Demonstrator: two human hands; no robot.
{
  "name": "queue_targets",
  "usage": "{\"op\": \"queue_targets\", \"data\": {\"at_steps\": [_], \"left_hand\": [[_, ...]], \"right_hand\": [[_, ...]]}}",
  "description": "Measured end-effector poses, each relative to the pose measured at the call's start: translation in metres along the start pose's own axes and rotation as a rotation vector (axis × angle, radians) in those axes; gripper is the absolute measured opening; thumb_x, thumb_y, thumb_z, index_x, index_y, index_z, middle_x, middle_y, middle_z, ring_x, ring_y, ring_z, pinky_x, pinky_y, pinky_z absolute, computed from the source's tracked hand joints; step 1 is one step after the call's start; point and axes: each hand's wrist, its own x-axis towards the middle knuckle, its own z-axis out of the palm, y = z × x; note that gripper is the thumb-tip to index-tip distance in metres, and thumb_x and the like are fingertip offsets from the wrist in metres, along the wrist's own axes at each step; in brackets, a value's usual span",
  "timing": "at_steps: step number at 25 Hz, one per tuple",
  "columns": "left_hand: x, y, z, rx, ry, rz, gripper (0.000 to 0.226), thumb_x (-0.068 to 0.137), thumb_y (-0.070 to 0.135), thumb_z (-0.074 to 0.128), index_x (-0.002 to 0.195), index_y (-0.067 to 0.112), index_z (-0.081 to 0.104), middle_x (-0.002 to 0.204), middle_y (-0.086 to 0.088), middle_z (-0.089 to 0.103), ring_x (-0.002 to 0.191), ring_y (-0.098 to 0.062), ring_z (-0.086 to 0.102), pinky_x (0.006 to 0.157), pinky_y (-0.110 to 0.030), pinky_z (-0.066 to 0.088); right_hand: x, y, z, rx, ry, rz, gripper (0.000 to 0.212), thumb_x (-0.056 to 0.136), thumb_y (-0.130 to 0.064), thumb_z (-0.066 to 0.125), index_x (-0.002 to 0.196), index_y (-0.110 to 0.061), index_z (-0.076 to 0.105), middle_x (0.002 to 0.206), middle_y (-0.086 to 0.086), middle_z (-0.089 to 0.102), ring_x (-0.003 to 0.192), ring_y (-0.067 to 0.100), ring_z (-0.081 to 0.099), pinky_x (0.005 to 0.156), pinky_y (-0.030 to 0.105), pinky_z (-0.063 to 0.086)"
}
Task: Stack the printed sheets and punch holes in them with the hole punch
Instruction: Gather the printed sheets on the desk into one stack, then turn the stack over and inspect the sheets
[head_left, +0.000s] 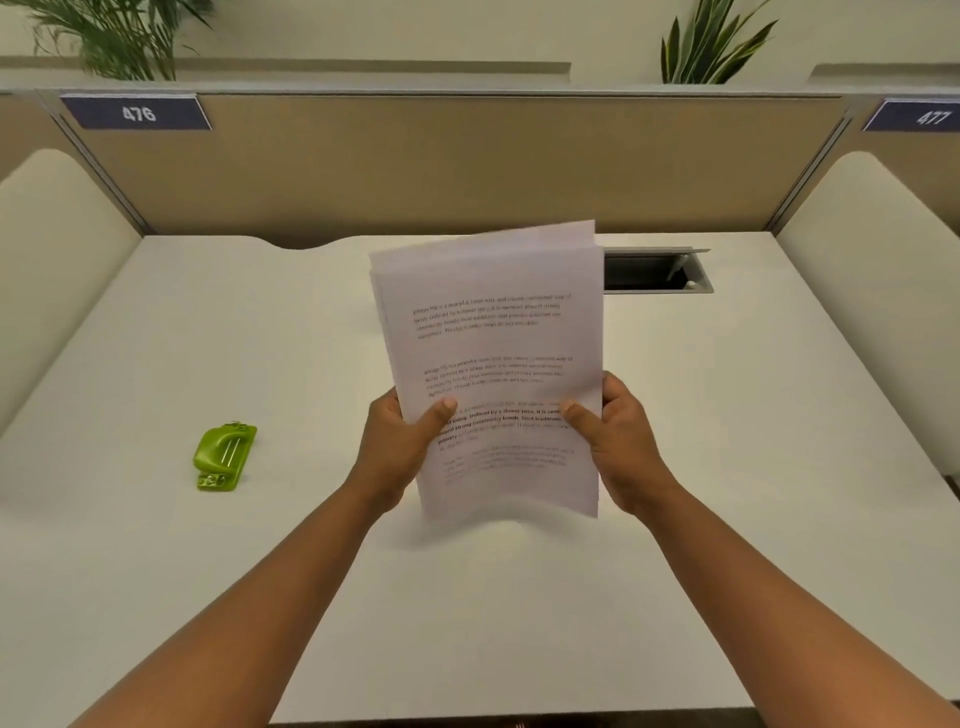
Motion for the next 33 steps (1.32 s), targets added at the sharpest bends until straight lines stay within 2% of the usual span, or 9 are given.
{"op": "queue_targets", "data": {"at_steps": [2,5,10,19,22,24,27,30,33], "left_hand": [[0.0,0.012,0.004,0.008,0.03,0.093,0.023,0.085,0.034,0.079,0.108,0.038,0.077,0.111,0.005,0.079,0.099,-0.018,0.076,0.076,-0.028,0.062],[-0.001,0.02,0.007,0.029,0.05,0.163,0.024,0.08,0.037,0.082,0.102,0.045,0.077,0.106,0.008,0.079,0.097,-0.016,0.076,0.075,-0.028,0.063],[-0.007,0.012,0.007,0.031,0.04,0.101,0.031,0.077,0.03,0.084,0.107,0.037,0.077,0.109,0.002,0.079,0.1,-0.021,0.075,0.084,-0.044,0.063],[-0.011,0.018,0.006,-0.043,0.034,0.137,0.028,0.079,0.042,0.081,0.106,0.035,0.079,0.106,-0.001,0.08,0.096,-0.023,0.077,0.075,-0.034,0.062],[-0.017,0.004,0.007,-0.071,0.042,0.071,0.032,0.078,0.045,0.08,0.107,0.033,0.079,0.109,-0.003,0.08,0.101,-0.025,0.076,0.081,-0.039,0.062],[-0.021,-0.001,0.008,-0.074,0.039,0.06,0.035,0.079,0.051,0.078,0.109,0.034,0.078,0.111,-0.004,0.079,0.103,-0.027,0.075,0.084,-0.044,0.063],[-0.021,0.004,0.01,-0.097,0.046,0.084,0.048,0.083,0.071,0.065,0.115,0.036,0.075,0.111,-0.001,0.078,0.103,-0.025,0.075,0.079,-0.04,0.062],[-0.019,0.009,0.009,-0.144,0.055,0.118,0.055,0.088,0.081,0.045,0.118,0.044,0.071,0.111,0.009,0.076,0.102,-0.014,0.073,0.078,-0.031,0.06],[-0.024,-0.002,0.009,-0.122,0.042,0.115,0.058,0.088,0.084,0.037,0.121,0.048,0.068,0.114,0.013,0.076,0.105,-0.009,0.072,0.078,-0.025,0.059]], "right_hand": [[-0.001,-0.01,0.004,-0.039,-0.008,-0.085,0.026,0.092,-0.018,0.065,0.111,-0.036,0.068,0.112,-0.003,0.075,0.102,0.022,0.073,0.08,0.036,0.063],[-0.001,-0.013,0.006,-0.074,-0.024,-0.13,0.033,0.086,-0.016,0.069,0.103,-0.044,0.071,0.109,-0.004,0.076,0.101,0.02,0.072,0.081,0.035,0.063],[-0.009,-0.004,0.004,-0.084,-0.084,-0.108,0.038,0.088,-0.002,0.069,0.099,-0.038,0.079,0.105,-0.004,0.079,0.098,0.016,0.074,0.082,0.029,0.061],[-0.01,-0.005,0.007,-0.075,-0.092,-0.113,0.026,0.087,-0.011,0.073,0.1,-0.032,0.08,0.104,0.001,0.08,0.094,0.023,0.076,0.075,0.032,0.062],[-0.015,0.006,0.006,-0.084,-0.115,-0.058,0.034,0.09,-0.001,0.071,0.104,-0.032,0.078,0.107,-0.001,0.079,0.101,0.023,0.074,0.082,0.032,0.061],[-0.018,0.011,0.007,-0.097,-0.117,-0.045,0.036,0.092,-0.002,0.069,0.104,-0.035,0.078,0.108,-0.002,0.079,0.101,0.022,0.074,0.083,0.032,0.062],[-0.019,0.009,0.012,-0.104,-0.103,-0.075,0.032,0.091,-0.011,0.069,0.102,-0.04,0.079,0.106,-0.004,0.079,0.097,0.021,0.074,0.078,0.032,0.062],[-0.018,0.005,0.014,-0.093,-0.099,-0.115,0.03,0.09,-0.015,0.069,0.103,-0.041,0.078,0.105,-0.006,0.079,0.095,0.018,0.074,0.075,0.026,0.06],[-0.021,0.014,0.013,-0.124,-0.117,-0.079,0.036,0.09,-0.011,0.069,0.102,-0.044,0.077,0.106,-0.006,0.079,0.099,0.019,0.073,0.079,0.034,0.063]]}}
